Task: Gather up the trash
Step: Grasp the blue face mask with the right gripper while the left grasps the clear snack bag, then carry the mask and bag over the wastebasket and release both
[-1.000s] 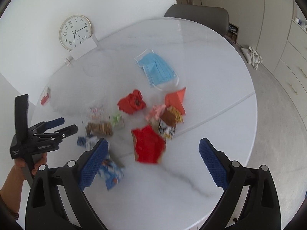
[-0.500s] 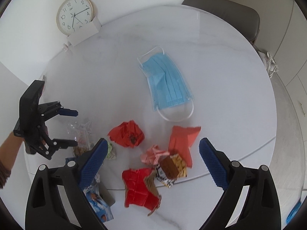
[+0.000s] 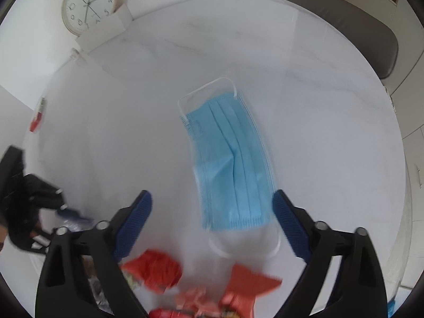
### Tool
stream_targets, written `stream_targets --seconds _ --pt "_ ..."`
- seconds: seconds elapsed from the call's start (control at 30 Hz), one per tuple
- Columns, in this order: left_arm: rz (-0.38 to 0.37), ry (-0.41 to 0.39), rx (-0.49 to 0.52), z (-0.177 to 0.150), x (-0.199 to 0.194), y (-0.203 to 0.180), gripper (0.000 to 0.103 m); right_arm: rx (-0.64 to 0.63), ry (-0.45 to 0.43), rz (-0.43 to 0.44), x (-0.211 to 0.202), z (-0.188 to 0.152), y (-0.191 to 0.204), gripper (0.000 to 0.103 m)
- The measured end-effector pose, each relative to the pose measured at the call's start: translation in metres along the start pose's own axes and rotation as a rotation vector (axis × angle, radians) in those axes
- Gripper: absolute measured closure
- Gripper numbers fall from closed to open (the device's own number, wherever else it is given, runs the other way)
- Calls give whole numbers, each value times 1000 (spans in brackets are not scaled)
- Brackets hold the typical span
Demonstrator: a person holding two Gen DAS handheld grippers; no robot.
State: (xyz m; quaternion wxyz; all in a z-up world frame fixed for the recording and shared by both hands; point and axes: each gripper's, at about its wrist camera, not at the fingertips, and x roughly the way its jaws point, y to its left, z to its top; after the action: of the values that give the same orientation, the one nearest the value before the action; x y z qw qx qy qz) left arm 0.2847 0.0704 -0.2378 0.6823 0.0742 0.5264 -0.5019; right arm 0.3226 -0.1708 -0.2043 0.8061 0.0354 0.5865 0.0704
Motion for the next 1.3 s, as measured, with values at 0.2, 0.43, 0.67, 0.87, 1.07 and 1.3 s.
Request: stream_targets --seconds 0.2,0.43,0.67,0.87,1.07,1.3 --pt "52 -80 -59 -8 -11 -2 90 -10 28 -114 43 20 2 38" --pt "128 -148 -138 -16 -25 -5 90 33 14 -96 45 23 -1 82" --pt "171 -243 -211 -22 -58 -11 91 76 -65 -61 5 25 -6 95" --pt "203 -318 -214 -25 -95 -39 91 89 -188 -12 -71 -1 6 95" --pt "202 -394 -163 -36 -132 -103 91 110 -289 34 -163 -87 18 95" --pt "121 -378 -113 -64 -131 -204 91 270 -297 17 -235 -243 10 95"
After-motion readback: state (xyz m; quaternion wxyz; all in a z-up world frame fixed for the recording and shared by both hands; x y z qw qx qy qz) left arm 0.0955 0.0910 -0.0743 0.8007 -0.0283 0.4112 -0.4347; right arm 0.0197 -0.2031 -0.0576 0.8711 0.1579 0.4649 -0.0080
